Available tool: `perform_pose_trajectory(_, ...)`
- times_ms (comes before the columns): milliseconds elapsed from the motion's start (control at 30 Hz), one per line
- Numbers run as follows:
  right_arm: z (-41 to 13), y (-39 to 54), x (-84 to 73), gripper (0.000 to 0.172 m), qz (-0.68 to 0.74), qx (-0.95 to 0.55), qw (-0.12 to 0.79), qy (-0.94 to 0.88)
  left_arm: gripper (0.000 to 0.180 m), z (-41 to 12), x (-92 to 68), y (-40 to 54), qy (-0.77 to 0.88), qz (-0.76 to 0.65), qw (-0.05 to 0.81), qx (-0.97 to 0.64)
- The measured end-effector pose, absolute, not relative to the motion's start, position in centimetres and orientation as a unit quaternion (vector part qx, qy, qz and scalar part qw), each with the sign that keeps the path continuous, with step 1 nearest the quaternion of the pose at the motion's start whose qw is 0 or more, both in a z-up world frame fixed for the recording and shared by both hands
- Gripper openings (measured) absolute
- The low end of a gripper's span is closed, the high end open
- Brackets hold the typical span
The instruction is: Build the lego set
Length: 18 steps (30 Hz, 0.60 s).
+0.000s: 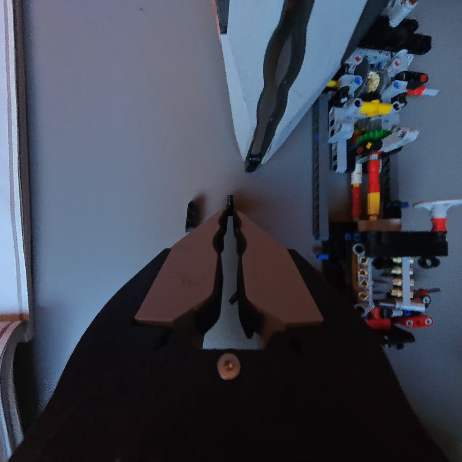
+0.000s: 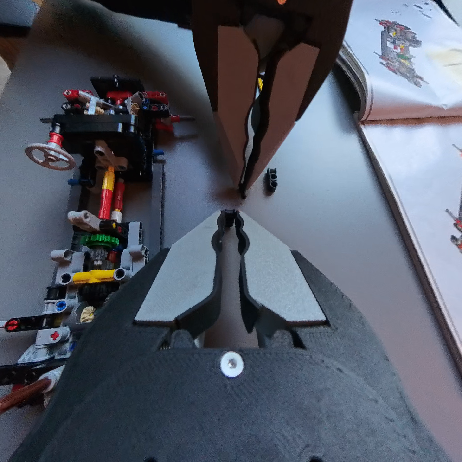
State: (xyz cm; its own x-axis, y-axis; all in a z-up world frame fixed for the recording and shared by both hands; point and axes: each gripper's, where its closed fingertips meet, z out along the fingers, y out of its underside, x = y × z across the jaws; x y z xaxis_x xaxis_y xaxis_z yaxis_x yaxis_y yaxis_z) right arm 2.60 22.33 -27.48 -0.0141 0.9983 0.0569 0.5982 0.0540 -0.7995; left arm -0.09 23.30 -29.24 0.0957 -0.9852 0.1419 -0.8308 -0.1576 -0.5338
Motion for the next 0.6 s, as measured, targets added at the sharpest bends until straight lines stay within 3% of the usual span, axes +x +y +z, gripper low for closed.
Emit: perform_pose_trajectory(600, -27.8, 22.2, 2.6, 0.005, 0.314, -0.623, 0.312, -0.645, 0.002, -29.2, 1.9, 22.0, 0.65, -0.255, 0.166, -0.697)
